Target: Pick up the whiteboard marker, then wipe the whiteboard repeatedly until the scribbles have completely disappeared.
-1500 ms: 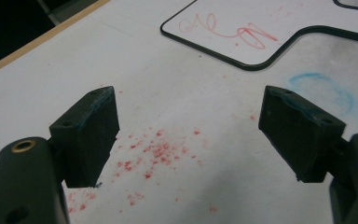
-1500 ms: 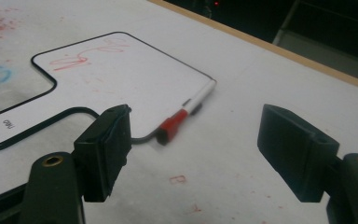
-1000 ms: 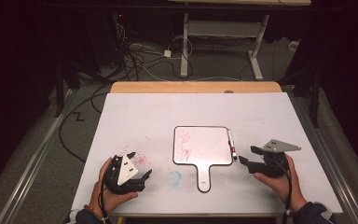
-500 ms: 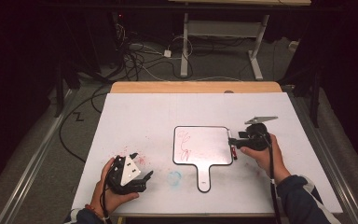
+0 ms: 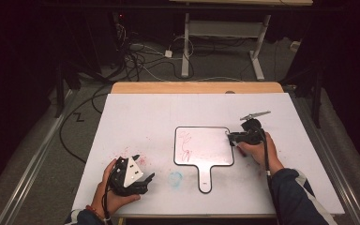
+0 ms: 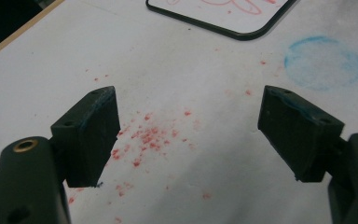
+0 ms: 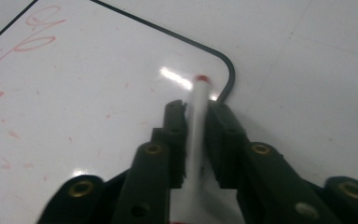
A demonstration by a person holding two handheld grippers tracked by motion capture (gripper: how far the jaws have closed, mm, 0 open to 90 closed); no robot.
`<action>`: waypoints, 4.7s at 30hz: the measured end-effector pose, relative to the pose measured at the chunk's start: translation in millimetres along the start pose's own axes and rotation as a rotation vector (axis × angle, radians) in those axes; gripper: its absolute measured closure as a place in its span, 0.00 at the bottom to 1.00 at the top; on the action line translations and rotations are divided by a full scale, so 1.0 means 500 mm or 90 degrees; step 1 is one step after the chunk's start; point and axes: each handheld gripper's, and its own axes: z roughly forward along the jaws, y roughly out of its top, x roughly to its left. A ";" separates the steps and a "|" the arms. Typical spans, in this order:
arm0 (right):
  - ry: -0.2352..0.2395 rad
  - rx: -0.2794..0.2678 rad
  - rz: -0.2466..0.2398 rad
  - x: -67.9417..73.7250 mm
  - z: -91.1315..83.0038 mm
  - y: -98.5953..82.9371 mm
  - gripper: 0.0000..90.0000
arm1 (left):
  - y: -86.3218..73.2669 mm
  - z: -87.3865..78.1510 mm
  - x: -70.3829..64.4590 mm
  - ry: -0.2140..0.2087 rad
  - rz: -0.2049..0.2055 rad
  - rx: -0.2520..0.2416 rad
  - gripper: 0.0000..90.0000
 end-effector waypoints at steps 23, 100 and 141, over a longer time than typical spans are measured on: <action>0.066 -0.196 -0.081 0.119 -0.081 0.016 0.91 | 0.159 0.057 -0.001 -0.140 -0.150 -0.153 0.23; -0.072 -0.322 -0.264 0.159 -0.169 -0.179 0.36 | 0.224 0.161 0.001 -0.174 -0.141 -0.152 0.87; -0.043 -0.216 -0.304 0.165 -0.152 -0.247 0.35 | 0.232 0.291 0.099 -0.105 -0.119 -0.091 0.87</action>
